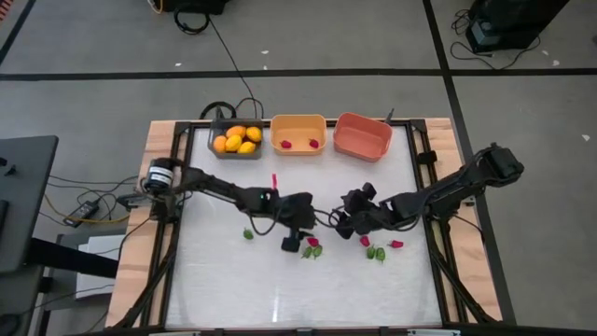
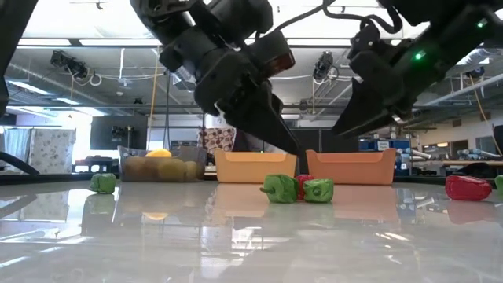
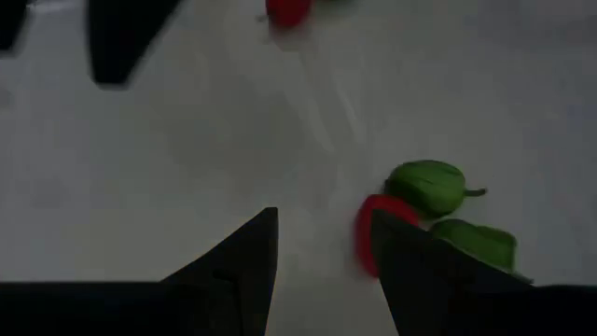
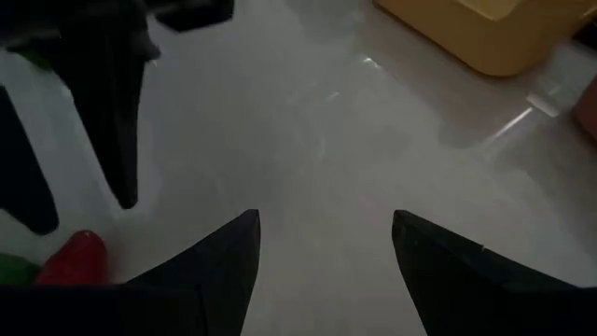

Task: Sort produce into baskets
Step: Put the red chili pepper into the yellow bin

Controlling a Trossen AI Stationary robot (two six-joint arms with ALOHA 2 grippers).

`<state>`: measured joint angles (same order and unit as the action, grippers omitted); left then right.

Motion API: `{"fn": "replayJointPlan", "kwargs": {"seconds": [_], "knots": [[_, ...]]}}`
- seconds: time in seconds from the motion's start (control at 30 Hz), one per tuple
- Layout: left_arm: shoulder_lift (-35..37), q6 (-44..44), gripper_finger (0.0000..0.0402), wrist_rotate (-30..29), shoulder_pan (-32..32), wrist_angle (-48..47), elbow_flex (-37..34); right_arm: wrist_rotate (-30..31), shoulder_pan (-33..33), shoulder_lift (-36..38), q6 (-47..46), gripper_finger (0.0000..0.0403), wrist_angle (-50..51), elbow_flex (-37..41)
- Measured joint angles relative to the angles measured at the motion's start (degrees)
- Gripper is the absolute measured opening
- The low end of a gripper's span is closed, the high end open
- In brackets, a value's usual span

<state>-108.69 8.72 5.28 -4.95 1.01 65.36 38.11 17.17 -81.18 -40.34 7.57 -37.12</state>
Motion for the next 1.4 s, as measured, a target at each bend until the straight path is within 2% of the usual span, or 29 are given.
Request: {"fn": "replayJointPlan", "kwargs": {"seconds": [0.17, 0.53, 0.67, 0.8, 0.83, 0.9, 1.1, 1.4], "knots": [[-2.83, -2.79, 0.0177, -0.15, -1.71, 4.46, 0.00, -0.02, 0.76, -0.25, 0.00, 0.0254, 0.22, 0.00], [-6.03, -4.23, 0.0167, -0.04, -2.71, 4.61, 0.17, -0.15, 3.45, -0.25, 0.41, 0.0254, 0.54, 0.00], [-6.07, -4.69, 0.0121, -0.04, -2.71, 4.60, 0.15, -0.13, 4.98, -0.25, 0.10, 0.0254, 0.44, 0.00], [-6.07, -4.86, 0.0041, 0.68, -2.18, 3.60, 0.15, 0.61, 6.24, -0.25, -0.57, 0.0254, 0.68, 0.00], [-5.97, -4.88, 0.0022, 1.75, -1.78, 3.39, 0.15, 0.85, 6.49, -0.25, -0.63, 0.0254, 0.66, 0.00], [-5.63, -5.60, 0.0010, 3.77, -0.92, 2.86, 0.07, 0.90, 6.80, -0.25, -0.62, 0.0254, 0.63, 0.00], [-2.54, -6.49, 0.0012, 3.36, 3.24, -1.93, -0.15, 0.00, 7.12, -0.25, -1.48, 0.0254, 2.20, -0.02], [3.38, -3.20, 0.0007, 3.06, 13.63, -4.34, -0.15, -1.70, 8.04, -0.25, -11.41, 0.0254, 11.47, -0.02]]}}
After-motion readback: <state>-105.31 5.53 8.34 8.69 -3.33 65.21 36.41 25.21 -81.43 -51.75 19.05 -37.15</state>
